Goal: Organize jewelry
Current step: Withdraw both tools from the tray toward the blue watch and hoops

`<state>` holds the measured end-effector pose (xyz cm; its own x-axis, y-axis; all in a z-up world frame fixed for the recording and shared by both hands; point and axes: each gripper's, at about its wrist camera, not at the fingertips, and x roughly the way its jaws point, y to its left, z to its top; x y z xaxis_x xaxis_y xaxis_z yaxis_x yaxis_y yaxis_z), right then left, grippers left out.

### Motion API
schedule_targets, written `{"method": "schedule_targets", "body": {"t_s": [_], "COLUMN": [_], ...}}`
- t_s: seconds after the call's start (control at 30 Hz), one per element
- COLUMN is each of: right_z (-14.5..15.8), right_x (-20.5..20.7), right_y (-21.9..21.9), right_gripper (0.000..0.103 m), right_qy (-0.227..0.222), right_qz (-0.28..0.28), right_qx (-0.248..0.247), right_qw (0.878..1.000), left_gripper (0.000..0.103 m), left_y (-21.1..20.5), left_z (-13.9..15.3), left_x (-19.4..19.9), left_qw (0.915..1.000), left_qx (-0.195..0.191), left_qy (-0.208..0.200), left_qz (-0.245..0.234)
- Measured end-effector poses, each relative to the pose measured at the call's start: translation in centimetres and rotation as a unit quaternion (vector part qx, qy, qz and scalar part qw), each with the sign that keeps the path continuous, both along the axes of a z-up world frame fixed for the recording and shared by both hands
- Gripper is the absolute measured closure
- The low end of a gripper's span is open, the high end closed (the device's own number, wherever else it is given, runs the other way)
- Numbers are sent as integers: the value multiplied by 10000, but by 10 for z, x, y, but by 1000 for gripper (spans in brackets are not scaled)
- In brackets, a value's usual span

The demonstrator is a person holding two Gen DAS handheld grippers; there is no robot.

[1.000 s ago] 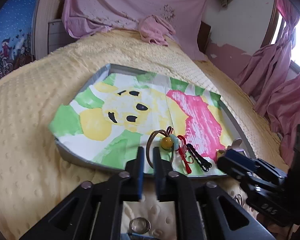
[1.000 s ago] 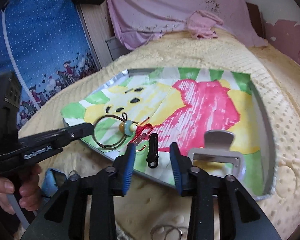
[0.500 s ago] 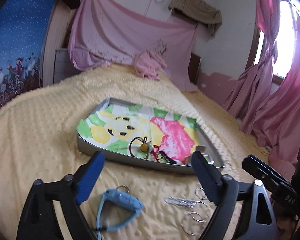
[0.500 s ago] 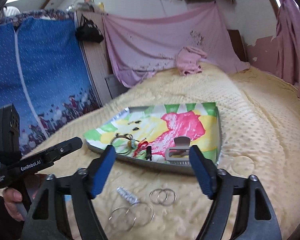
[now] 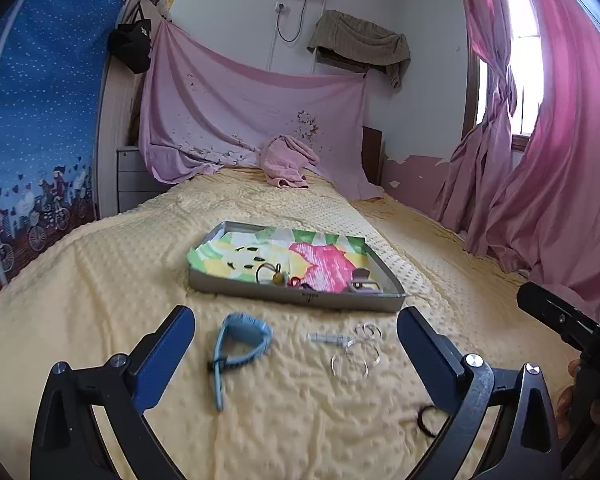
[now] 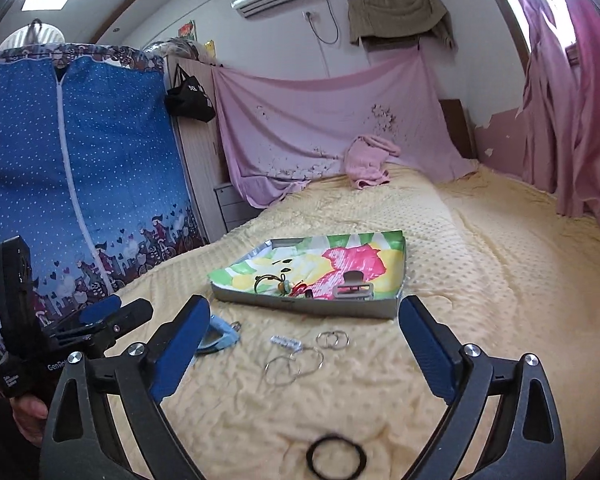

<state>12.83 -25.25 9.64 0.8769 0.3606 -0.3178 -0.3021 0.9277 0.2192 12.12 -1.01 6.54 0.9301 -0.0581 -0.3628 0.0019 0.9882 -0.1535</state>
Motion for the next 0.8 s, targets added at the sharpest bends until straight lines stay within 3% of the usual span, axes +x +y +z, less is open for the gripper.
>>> {"method": "schedule_targets", "body": {"t_s": [0.4, 0.8], "right_z": [-24, -50], "right_x": [-64, -21], "right_y": [17, 45], "right_gripper": [10, 10], "right_qy": [-13, 452], "right_qz": [-179, 9], "right_qx": [-247, -436], "right_qw": [9995, 9980], "left_gripper": [1, 1], "left_y": [13, 40], "left_z": [-14, -32], "left_x": [-60, -33], "left_qw": [9992, 9965], "left_qx": [233, 377], "left_qy": [-8, 425], "left_qz": [323, 608]}}
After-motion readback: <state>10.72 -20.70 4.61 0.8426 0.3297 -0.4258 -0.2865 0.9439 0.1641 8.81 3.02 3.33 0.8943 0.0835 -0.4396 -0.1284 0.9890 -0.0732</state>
